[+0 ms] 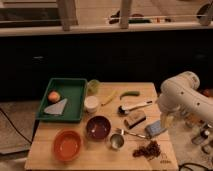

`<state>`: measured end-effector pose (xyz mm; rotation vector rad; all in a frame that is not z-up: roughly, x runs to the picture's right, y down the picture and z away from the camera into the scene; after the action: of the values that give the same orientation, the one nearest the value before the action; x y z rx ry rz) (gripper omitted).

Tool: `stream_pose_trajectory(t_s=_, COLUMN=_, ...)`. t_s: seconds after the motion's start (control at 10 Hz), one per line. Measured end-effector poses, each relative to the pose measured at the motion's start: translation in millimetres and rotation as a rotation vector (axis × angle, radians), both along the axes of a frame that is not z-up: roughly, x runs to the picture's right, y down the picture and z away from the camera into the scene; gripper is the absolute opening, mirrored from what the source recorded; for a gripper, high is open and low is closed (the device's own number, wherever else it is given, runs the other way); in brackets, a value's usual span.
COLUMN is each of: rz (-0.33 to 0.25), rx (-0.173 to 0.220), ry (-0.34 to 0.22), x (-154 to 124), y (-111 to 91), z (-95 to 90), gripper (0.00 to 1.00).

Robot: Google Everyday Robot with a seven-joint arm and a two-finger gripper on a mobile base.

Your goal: Place sponge in red bowl

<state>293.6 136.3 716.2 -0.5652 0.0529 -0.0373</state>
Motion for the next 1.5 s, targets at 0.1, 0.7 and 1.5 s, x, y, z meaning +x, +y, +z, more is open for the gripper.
stream_pose_trajectory(t_s=0.1, rz=-0.011, rx=0.001, ry=-0.004, x=1.0, y=2.1, z=1.8, gripper=0.8)
stream_pose_trajectory(t_s=0.7, rz=-0.081, rx=0.002, ry=-0.048, x=3.6, y=35.8, z=27.8, gripper=0.8)
stream_pose_trajectory(t_s=1.5, rz=-0.151, rx=-0.011, ry=-0.119, x=14.4, y=67.3, z=45.6, gripper=0.8)
